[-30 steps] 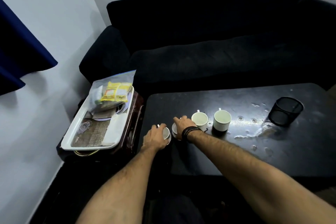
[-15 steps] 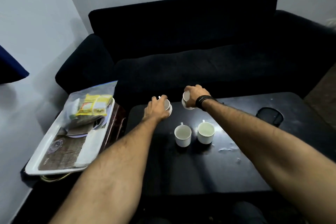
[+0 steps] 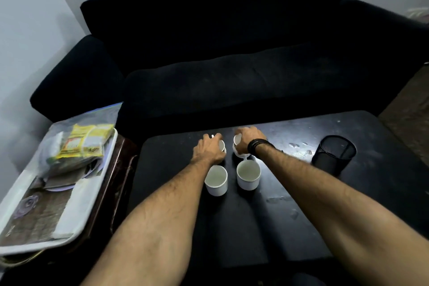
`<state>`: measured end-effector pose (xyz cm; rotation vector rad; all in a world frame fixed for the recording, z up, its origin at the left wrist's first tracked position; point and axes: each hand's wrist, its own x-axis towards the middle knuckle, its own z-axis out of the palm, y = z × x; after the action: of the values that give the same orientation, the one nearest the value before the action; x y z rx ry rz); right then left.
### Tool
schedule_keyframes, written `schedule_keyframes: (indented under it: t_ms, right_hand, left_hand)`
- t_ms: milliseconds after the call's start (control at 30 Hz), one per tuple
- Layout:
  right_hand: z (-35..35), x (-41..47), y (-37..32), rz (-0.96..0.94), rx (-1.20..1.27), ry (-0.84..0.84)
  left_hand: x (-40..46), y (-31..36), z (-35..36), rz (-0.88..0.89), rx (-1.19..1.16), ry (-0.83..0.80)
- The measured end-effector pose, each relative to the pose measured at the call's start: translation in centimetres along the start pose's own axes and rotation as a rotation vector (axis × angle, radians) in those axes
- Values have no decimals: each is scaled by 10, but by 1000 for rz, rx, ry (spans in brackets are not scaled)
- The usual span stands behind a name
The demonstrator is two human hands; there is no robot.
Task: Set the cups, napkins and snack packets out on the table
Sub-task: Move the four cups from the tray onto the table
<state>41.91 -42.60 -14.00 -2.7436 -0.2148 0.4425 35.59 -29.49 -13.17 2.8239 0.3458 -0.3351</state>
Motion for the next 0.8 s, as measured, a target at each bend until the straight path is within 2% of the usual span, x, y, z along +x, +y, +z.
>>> schedule_keyframes:
  t_ms: [400,800]
  right_hand:
    - [18,-5,-6,6,-30,55]
    - [9,-15,-10,32,-37,16]
  left_hand:
    - [-1,-5,10,-57,-62,-15]
    - [-8,-12,3,-56,-94,-1]
